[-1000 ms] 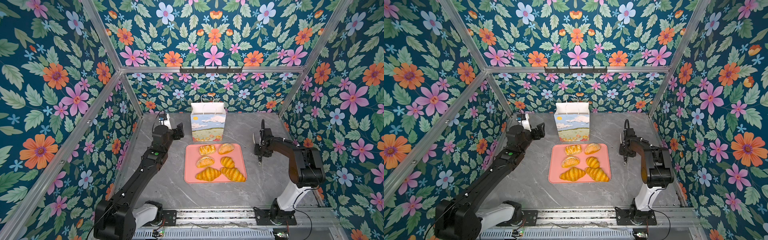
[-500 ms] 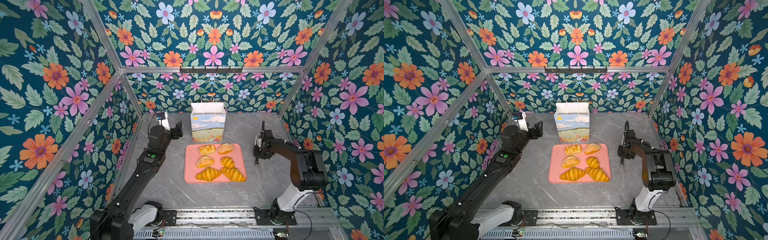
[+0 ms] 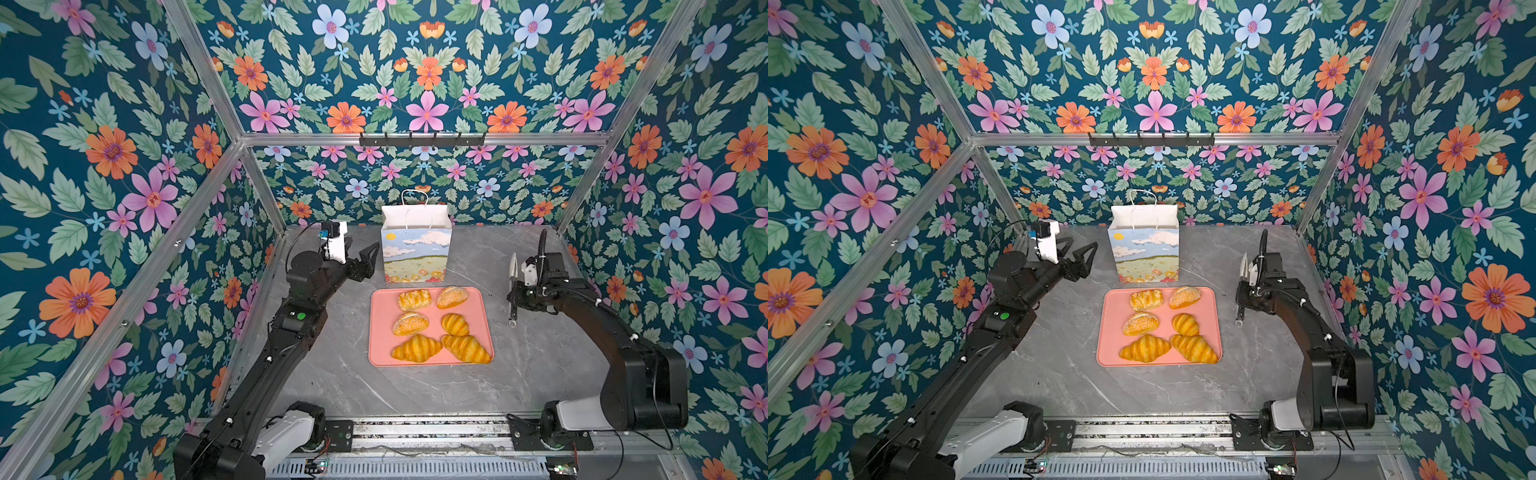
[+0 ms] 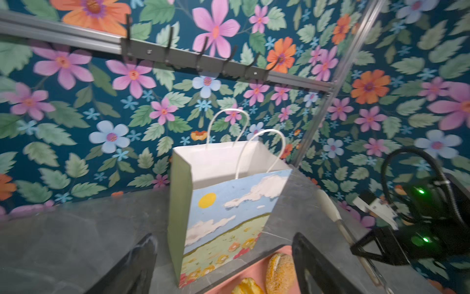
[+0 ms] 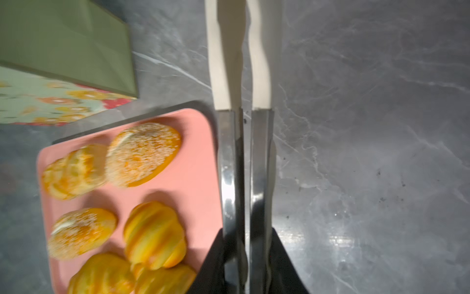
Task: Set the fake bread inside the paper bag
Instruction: 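Lift the tongs with the right gripper while left arm swings toward them, then bring left gripper to the tongs held by the right gripper above the tray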
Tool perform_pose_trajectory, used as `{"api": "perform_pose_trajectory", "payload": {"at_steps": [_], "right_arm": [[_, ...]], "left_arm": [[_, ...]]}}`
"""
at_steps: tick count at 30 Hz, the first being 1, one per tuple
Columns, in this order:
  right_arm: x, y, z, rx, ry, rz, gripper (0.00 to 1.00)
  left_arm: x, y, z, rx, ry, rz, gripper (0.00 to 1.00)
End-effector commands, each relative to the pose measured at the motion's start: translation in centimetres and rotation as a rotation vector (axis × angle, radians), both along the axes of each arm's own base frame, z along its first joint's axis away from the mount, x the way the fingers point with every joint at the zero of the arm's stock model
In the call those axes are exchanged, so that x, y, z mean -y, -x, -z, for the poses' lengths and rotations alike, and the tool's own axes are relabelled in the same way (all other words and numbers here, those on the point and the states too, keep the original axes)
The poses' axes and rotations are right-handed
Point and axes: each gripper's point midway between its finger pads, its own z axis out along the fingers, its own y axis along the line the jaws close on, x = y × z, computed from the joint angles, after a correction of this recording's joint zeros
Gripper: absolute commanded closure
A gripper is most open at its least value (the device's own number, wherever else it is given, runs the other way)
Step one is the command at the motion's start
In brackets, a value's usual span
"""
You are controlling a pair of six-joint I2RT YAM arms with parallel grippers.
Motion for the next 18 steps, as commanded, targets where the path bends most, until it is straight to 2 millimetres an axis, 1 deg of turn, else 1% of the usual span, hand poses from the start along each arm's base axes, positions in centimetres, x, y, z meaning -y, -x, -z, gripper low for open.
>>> {"api": "perform_pose_trajectory", "payload": {"at_steps": [1, 3, 5, 8, 12, 14, 18], "right_arm": [[-1.6, 1.8, -2.7, 0.007, -0.094, -0.034, 0.75], [-2.6, 3.0, -4.4, 0.028, -0.130, -0.064, 0.75], [-3.7, 4.3, -5.8, 0.042, -0.166, -0.090, 0.74], [-5.4, 6.2, -7.6, 0.060, -0.234, -0.146, 0.74], [-8.2, 9.1, -9.5, 0.057, -0.345, -0.257, 0.74], [-9.5, 10.4, -10.0, 0.044, -0.386, -0.313, 0.74], [-11.8, 13.0, -10.6, 0.022, -0.467, -0.417, 0.75]], "left_arm": [[4.1, 3.4, -3.0, 0.121, 0.010, 0.288, 0.16], [6.2, 5.5, -4.2, 0.163, 0.008, 0.431, 0.16], [8.1, 7.1, -4.8, 0.205, -0.014, 0.520, 0.17], [10.6, 8.6, -4.7, 0.256, -0.111, 0.574, 0.17], [14.1, 10.0, -2.8, 0.308, -0.293, 0.640, 0.19], [15.4, 10.7, -1.6, 0.354, -0.380, 0.680, 0.21], [17.3, 11.9, 1.3, 0.431, -0.544, 0.746, 0.24]]}}
